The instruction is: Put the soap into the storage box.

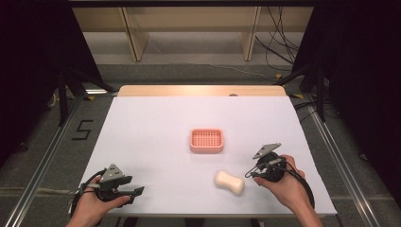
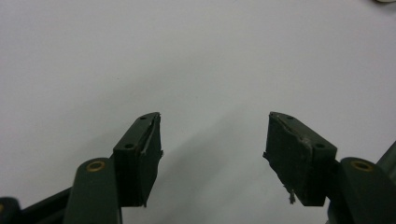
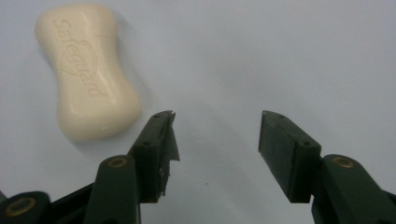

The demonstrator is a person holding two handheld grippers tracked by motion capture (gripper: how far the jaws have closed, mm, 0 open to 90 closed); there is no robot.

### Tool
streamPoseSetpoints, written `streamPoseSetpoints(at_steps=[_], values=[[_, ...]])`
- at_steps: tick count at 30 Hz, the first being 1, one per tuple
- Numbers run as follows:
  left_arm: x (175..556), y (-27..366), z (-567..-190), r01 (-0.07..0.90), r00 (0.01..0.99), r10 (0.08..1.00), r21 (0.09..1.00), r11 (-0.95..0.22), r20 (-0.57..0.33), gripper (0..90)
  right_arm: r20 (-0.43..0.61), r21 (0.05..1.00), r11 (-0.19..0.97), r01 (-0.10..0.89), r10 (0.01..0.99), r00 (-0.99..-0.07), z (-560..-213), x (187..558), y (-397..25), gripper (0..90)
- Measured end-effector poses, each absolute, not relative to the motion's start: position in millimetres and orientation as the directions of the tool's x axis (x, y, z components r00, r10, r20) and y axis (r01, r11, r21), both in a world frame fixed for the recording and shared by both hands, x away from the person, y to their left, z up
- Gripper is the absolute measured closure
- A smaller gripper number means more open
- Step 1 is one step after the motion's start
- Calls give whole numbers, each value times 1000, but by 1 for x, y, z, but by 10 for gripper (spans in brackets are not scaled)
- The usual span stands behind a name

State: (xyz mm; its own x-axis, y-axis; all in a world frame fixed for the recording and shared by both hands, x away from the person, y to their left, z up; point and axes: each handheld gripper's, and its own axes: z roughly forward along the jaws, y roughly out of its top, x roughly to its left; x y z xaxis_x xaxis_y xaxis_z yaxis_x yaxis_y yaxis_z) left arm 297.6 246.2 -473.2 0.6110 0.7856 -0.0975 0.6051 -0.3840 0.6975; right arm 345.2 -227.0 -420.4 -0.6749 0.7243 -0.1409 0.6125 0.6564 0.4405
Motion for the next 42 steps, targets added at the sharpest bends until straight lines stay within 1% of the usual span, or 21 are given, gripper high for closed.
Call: streamPoseSetpoints(at_steps=[1,3,5,6,7,11,12,13,15,19,21,22,24,25,30,34,40,42], values=[[298,248,-472,600,628,774,684,-414,-83,354,-138,438,656,615,725,-675,-420,345,-226,470],[298,247,-474,608,613,784,692,-389,-97,354,-144,420,670,613,716,-683,-418,347,-225,473],[299,247,-474,608,612,785,692,-389,-95,353,-138,394,674,624,715,-686,-417,348,-224,473],[299,248,-473,604,627,774,682,-412,-86,352,-131,386,673,631,717,-685,-417,348,-223,474],[298,247,-474,608,612,784,693,-387,-99,352,-123,377,679,630,710,-693,-416,349,-223,473],[298,247,-474,608,610,787,694,-386,-97,350,-115,362,690,627,701,-704,-413,351,-219,468],[298,249,-473,599,631,771,684,-416,-83,350,-108,354,697,624,693,-713,-412,352,-218,465],[298,249,-472,603,627,774,684,-410,-88,349,-116,354,705,615,685,-719,-412,353,-217,462],[298,249,-472,601,630,772,684,-413,-87,349,-100,344,702,623,688,-719,-411,352,-214,457],[298,249,-473,603,630,772,682,-414,-89,348,-94,337,718,609,669,-737,-409,353,-209,450],[298,247,-474,608,614,783,693,-387,-101,348,-91,329,729,600,657,-748,-408,353,-205,446],[298,249,-473,602,632,770,680,-418,-86,347,-93,326,735,594,651,-754,-408,354,-203,442],[298,249,-473,603,630,771,681,-415,-88,347,-87,315,752,579,630,-772,-408,355,-199,438],[298,249,-473,603,630,772,682,-414,-88,347,-79,311,746,589,638,-766,-409,355,-196,436],[298,249,-473,602,629,772,685,-411,-90,347,-74,294,765,573,616,-784,-412,357,-187,430],[298,249,-473,603,630,772,684,-411,-92,347,-80,270,791,549,587,-806,-414,360,-181,427],[298,249,-473,603,629,772,685,-410,-92,347,-58,257,794,551,582,-811,-418,360,-170,425],[298,249,-473,602,630,771,685,-410,-92,347,-61,260,808,529,561,-826,-419,362,-168,424]])
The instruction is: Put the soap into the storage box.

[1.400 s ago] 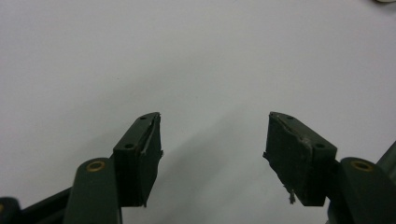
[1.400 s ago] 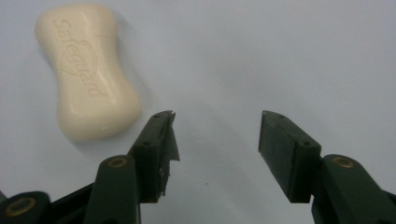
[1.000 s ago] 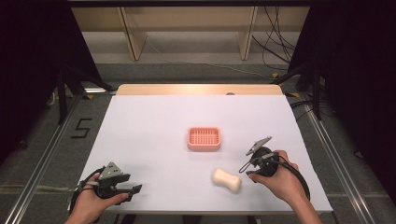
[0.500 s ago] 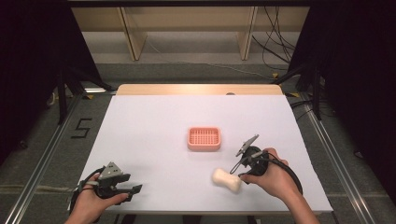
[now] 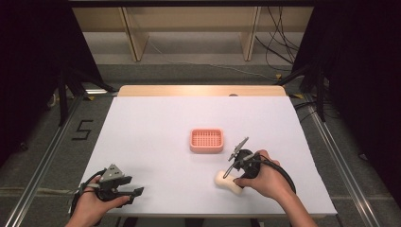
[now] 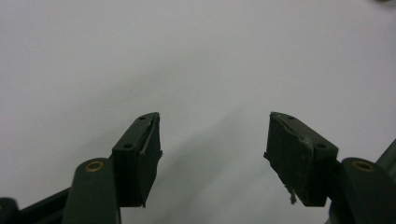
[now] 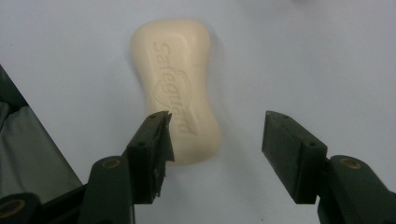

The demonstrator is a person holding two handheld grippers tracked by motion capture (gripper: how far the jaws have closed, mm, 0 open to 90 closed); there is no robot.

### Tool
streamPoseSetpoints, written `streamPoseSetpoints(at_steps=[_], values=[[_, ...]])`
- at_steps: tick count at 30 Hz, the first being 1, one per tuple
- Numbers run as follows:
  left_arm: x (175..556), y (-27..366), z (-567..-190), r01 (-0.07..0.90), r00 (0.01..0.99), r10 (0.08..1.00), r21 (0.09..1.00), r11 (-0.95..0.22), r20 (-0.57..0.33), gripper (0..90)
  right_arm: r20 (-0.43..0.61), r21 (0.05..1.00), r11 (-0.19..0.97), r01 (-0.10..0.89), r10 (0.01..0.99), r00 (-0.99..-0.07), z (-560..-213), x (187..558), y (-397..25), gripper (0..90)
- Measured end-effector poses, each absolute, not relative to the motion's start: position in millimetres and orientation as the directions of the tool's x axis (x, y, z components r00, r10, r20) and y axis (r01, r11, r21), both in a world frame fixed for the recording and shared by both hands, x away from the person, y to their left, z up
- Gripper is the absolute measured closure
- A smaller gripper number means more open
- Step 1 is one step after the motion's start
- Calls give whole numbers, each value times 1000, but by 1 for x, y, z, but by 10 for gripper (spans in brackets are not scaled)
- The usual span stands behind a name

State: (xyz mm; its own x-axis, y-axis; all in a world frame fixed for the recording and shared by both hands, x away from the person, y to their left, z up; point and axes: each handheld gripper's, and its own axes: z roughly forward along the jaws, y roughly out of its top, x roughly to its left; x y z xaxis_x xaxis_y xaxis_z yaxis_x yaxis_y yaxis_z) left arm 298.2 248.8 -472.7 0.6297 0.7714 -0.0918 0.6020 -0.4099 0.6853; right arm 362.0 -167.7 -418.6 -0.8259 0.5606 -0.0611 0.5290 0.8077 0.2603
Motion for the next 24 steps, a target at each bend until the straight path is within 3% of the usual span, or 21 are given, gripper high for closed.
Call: streamPoseSetpoints(at_steps=[24], values=[[298,248,-473,603,621,777,697,-389,-103,346,-21,172,864,473,483,-875,-433,372,-141,412]])
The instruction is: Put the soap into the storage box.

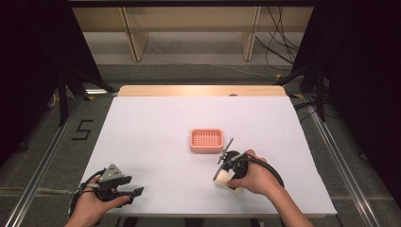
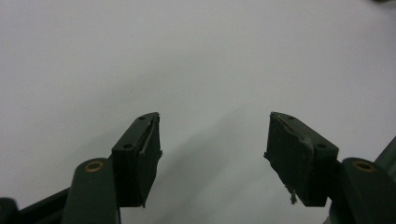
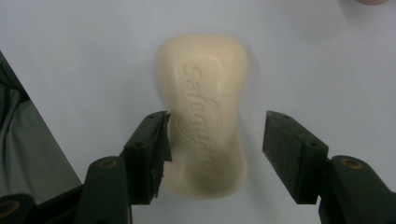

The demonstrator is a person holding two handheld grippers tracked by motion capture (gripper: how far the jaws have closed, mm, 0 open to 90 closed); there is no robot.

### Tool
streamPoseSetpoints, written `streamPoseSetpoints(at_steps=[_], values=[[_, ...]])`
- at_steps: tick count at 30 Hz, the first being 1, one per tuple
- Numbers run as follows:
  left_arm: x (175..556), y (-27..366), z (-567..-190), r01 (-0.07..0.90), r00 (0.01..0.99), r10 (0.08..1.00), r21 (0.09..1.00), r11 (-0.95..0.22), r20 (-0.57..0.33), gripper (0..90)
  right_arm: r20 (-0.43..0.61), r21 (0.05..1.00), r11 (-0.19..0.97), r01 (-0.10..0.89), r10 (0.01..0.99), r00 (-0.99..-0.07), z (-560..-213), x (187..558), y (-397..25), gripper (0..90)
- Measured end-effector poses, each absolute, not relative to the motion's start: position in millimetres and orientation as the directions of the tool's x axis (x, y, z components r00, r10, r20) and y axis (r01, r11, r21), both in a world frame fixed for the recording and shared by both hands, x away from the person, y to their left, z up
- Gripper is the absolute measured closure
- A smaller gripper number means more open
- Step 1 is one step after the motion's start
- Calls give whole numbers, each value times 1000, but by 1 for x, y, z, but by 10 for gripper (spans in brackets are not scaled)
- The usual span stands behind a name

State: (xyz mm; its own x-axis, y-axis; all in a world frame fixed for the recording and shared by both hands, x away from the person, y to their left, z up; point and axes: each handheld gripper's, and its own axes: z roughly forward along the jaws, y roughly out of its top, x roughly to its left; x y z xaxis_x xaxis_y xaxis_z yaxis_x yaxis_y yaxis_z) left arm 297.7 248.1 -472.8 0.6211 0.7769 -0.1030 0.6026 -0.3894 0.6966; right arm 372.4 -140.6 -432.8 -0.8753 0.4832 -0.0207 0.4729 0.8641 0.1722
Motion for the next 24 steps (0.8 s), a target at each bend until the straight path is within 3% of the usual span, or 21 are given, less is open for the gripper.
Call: streamPoseSetpoints(at_steps=[24], values=[[298,249,-473,599,631,770,691,-405,-97,345,4,111,908,404,406,-914,-448,381,-131,401]])
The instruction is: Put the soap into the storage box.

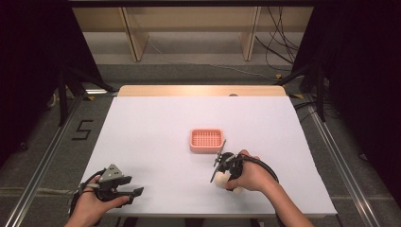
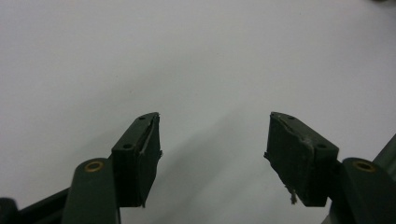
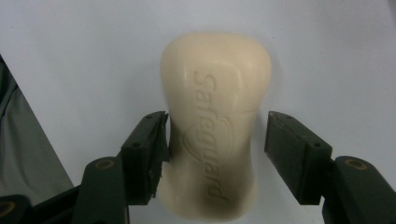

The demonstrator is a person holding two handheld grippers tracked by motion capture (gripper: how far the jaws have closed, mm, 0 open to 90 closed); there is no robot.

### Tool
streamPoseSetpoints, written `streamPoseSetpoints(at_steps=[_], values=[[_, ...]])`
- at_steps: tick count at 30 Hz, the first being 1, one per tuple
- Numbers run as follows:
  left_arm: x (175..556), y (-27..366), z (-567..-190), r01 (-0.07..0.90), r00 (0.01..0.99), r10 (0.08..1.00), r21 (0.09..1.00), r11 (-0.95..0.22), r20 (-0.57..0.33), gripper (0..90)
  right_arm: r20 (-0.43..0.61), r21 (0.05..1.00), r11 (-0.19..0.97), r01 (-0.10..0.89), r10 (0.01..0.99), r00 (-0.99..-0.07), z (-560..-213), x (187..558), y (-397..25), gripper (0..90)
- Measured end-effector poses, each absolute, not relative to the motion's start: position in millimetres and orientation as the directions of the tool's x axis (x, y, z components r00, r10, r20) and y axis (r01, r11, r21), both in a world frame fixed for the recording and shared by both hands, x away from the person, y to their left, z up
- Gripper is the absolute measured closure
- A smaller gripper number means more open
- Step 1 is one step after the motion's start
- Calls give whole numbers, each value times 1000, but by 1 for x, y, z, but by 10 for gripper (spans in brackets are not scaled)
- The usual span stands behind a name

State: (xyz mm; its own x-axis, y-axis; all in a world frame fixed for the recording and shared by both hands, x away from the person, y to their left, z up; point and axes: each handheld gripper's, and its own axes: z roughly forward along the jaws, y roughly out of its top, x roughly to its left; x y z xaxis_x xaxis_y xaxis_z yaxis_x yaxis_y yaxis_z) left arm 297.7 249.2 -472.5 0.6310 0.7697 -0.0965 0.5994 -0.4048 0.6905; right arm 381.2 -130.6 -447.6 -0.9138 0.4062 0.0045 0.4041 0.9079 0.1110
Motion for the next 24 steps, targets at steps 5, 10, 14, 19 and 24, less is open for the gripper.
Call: streamPoseSetpoints(at_steps=[5,10,14,19,24], values=[[298,249,-473,599,631,769,690,-406,-96,345,13,101,909,405,406,-914,-448,382,-128,408],[298,249,-473,603,632,769,686,-407,-99,345,31,90,911,403,402,-915,-449,384,-127,417],[298,249,-473,603,632,768,686,-407,-100,345,35,86,915,394,392,-919,-450,385,-126,420],[298,249,-473,603,633,768,685,-407,-100,345,44,72,920,386,383,-923,-452,386,-125,431],[298,248,-474,607,622,777,690,-395,-101,345,52,63,927,370,368,-929,-456,386,-124,453]])
